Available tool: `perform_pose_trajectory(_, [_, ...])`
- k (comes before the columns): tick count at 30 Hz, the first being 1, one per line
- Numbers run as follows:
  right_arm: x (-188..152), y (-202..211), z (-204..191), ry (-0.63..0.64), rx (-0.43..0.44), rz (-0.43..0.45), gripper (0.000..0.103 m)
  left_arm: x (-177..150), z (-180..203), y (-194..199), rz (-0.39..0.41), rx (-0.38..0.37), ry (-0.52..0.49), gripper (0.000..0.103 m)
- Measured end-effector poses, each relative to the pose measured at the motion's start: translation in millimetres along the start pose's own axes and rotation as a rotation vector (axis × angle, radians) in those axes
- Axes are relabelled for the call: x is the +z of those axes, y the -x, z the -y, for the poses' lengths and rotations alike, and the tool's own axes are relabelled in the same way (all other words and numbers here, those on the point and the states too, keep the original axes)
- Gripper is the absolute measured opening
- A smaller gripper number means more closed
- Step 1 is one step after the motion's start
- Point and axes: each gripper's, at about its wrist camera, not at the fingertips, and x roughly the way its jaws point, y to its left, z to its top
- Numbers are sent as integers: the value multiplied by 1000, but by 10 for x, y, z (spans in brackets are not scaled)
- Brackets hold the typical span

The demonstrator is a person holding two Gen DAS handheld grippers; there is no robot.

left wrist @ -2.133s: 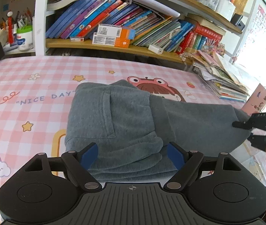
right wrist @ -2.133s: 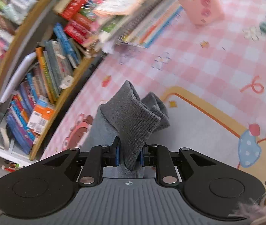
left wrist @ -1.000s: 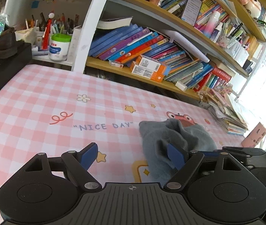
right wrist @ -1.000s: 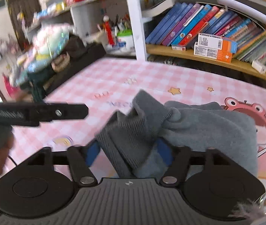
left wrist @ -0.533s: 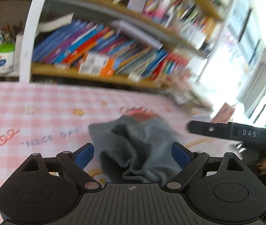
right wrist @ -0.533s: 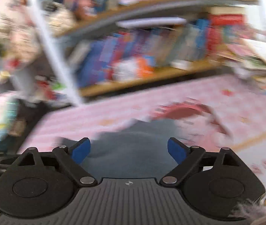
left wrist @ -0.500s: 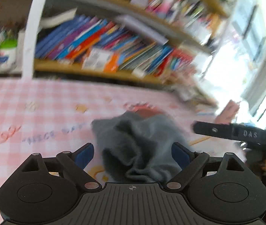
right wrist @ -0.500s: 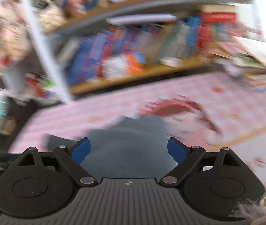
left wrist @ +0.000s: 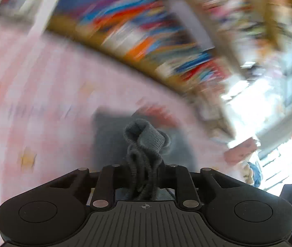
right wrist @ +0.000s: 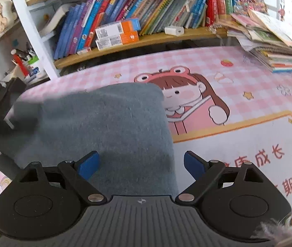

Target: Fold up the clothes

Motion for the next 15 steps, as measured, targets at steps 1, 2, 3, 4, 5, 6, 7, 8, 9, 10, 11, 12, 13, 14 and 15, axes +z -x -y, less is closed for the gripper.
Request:
perform_pose_trajectory(1, [15,16,8,0,9,13,89,29,81,100,62,-46,-35,17])
perform_pose_trajectory(2, [30,32,16,0,18,26,89,45,68,133,91,-45,-13,17])
perform_pose_trajectory(3, [44,40,20,1,22,32,89,58,38,153,115,-36,19,17])
perform_pose_trajectory(4, [57,46,24,2,24,38,89,42,-56,117,109,13,74,17])
perform_pose_trajectory(5, [71,52,27,4,27,44,89,-11,-203,32,61,82,128,17])
perform_pose_trajectory(6, [71,40,29,7,28,40,89,-69,-358,-61,7,153,182,18])
perform_pose_trajectory(7, [71,27,30,11,28,34,89,-141,-493,-130,-44,191,229,26])
perform_pose_trajectory(8, [70,13,31,14,29,28,89,-216,-624,-194,-96,222,276,35])
perform_pose_trajectory(9, [69,-1,32,17,29,22,89,-267,-688,-159,-81,237,333,49])
perform_pose_trajectory(10, [69,-15,34,21,29,16,89,-284,-704,-95,-55,229,369,58])
perform_pose_trajectory(11, [68,-28,35,24,29,10,89,-274,-702,-46,-37,208,381,61])
perform_pose_trajectory(12, [68,-36,43,24,33,10,89,-259,-688,1,-12,191,376,62])
perform_pose_trajectory(13, [70,-46,53,20,37,8,89,-244,-672,48,14,174,370,65])
perform_pose_trajectory(14, [72,-57,63,17,41,5,89,-229,-657,96,41,157,363,66])
perform_pose_trajectory(15, [75,-71,71,11,48,1,89,-229,-648,80,34,152,366,66])
